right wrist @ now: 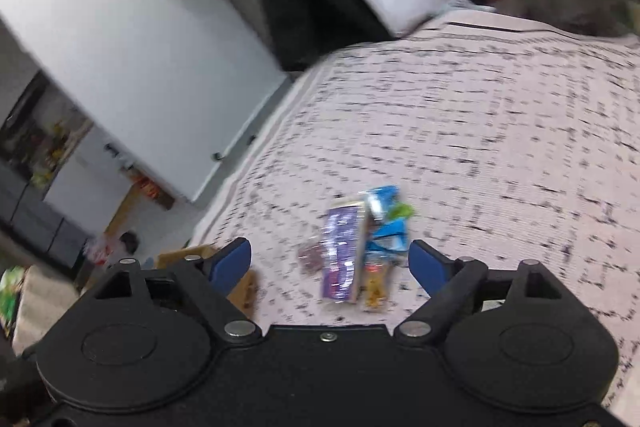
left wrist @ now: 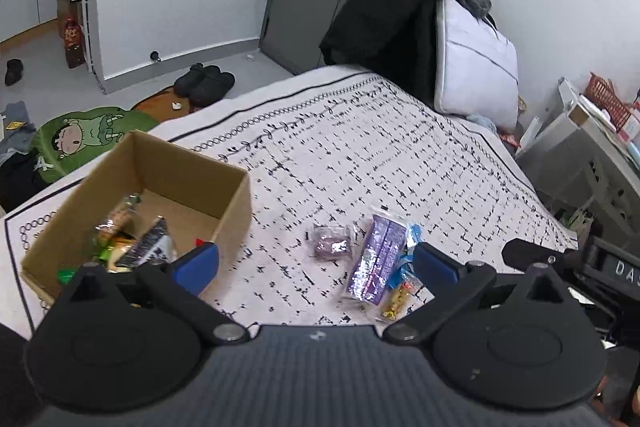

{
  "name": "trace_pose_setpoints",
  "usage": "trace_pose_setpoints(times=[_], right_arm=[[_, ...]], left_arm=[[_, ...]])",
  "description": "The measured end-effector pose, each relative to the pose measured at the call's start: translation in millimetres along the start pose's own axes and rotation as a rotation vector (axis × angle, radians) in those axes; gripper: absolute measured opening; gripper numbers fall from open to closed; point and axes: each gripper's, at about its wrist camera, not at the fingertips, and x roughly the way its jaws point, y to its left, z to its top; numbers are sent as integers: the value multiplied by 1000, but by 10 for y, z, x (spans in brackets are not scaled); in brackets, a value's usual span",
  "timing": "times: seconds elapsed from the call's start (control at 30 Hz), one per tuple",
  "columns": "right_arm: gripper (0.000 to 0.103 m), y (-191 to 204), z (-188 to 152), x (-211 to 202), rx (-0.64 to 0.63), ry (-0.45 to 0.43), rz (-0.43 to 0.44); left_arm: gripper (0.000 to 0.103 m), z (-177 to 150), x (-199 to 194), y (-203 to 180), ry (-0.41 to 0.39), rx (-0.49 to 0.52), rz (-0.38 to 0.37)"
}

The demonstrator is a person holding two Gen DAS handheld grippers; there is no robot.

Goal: Organize snacks
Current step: 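Move both open grippers back to the remaining snacks, then grasp the yellow-labelled snack stick with the right gripper while the left grasps the purple bar packet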

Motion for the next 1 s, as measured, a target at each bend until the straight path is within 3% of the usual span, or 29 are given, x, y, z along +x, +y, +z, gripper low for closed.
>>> trace_pose_setpoints(times=[0.5,1.0], right_arm=[[72,-236,-88,282,150,69,-77],[62,-449,-129,554,274,114,-137]], left_arm=[[99,-126,598,-183,58,19,-22],[84,-250,1190,-314,145,20,-70]])
